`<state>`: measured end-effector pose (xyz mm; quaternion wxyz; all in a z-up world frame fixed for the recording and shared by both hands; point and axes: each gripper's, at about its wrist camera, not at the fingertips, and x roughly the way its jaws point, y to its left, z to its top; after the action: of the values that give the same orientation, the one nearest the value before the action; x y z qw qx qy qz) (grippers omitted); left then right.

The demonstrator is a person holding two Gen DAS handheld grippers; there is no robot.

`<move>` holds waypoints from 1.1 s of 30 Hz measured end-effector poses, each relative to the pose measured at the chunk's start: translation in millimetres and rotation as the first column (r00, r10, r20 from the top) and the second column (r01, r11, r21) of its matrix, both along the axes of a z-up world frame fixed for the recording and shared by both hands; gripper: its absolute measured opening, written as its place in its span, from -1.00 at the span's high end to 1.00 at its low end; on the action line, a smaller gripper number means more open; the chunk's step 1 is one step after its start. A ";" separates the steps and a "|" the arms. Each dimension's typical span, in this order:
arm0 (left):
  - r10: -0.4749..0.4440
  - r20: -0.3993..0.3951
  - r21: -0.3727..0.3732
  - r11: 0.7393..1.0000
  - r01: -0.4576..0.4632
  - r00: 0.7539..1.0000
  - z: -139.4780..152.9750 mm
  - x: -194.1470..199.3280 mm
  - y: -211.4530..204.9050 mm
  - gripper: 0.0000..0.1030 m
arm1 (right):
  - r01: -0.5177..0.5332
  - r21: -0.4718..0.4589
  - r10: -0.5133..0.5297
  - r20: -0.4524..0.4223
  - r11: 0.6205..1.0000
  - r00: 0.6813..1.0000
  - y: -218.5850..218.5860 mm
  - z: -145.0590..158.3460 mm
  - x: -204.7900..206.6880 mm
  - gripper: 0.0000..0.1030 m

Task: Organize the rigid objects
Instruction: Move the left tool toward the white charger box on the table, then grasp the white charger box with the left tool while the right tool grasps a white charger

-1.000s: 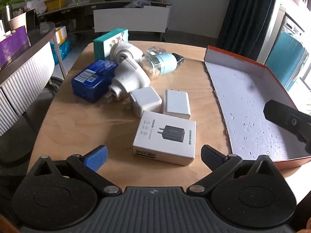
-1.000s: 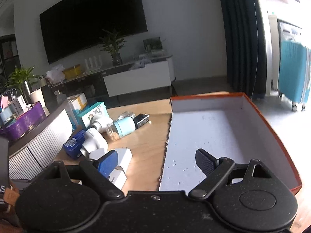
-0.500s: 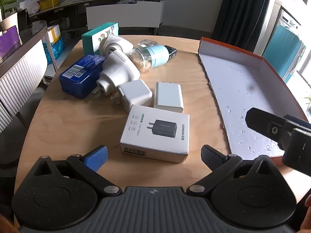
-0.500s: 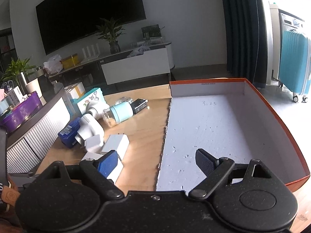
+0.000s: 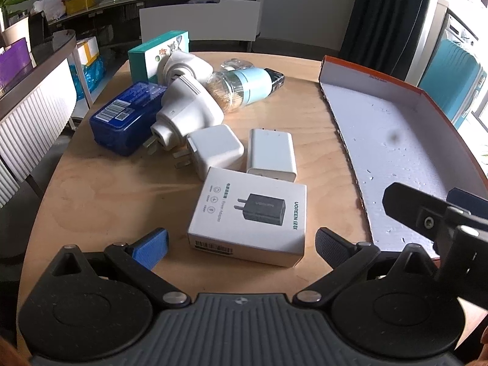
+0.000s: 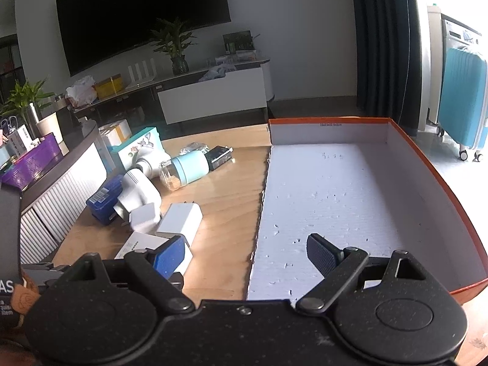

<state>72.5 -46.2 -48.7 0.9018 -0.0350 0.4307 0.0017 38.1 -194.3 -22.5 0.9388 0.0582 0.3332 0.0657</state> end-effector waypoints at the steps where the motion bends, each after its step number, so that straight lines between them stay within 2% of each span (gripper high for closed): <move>1: 0.001 -0.001 0.002 1.000 -0.001 1.000 -0.4 0.4 0.2 -1.00 | -0.001 0.001 0.001 -0.002 1.000 1.000 0.0 -0.1 0.5 -0.98; 11: 0.009 -0.002 0.013 1.000 -0.009 1.000 -5.3 8.5 0.5 -1.00 | 0.003 -0.009 -0.003 -0.013 1.000 1.000 2.2 -1.4 6.4 -0.98; 14: 0.006 0.020 0.038 0.999 -0.007 1.000 -7.7 11.8 0.0 -1.00 | 0.001 -0.012 -0.001 -0.019 1.000 1.000 3.9 -2.2 10.4 -0.98; 17: -0.019 0.066 0.053 0.998 0.016 0.998 -6.3 9.4 0.7 -0.53 | -0.004 -0.014 0.003 -0.026 1.000 1.000 5.5 -2.6 13.9 -0.98; 18: -0.026 0.075 0.060 0.998 0.021 0.997 -5.7 8.1 1.5 -0.53 | -0.006 -0.012 0.006 -0.033 1.000 0.999 6.0 -3.0 16.5 -0.98; 24: -0.026 0.090 -0.010 1.000 0.027 0.996 -0.9 -2.8 19.2 -0.52 | -0.057 0.019 0.059 -0.107 0.998 0.993 19.0 -6.2 42.7 -0.98; 27: -0.003 0.097 0.005 1.000 0.002 0.995 5.2 -10.1 30.0 -0.53 | -0.073 0.012 0.074 -0.127 0.997 0.989 33.6 -10.1 57.9 -0.98; 33: 0.064 0.108 -0.018 0.998 -0.062 0.992 14.4 -18.4 57.8 -0.53 | -0.130 -0.015 0.125 -0.178 0.991 0.976 62.7 -24.6 83.2 -0.98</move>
<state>54.1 11.6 -34.3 0.9230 -0.0552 0.3800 0.0251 121.3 -131.6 -47.1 0.9000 0.0300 0.4192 0.1158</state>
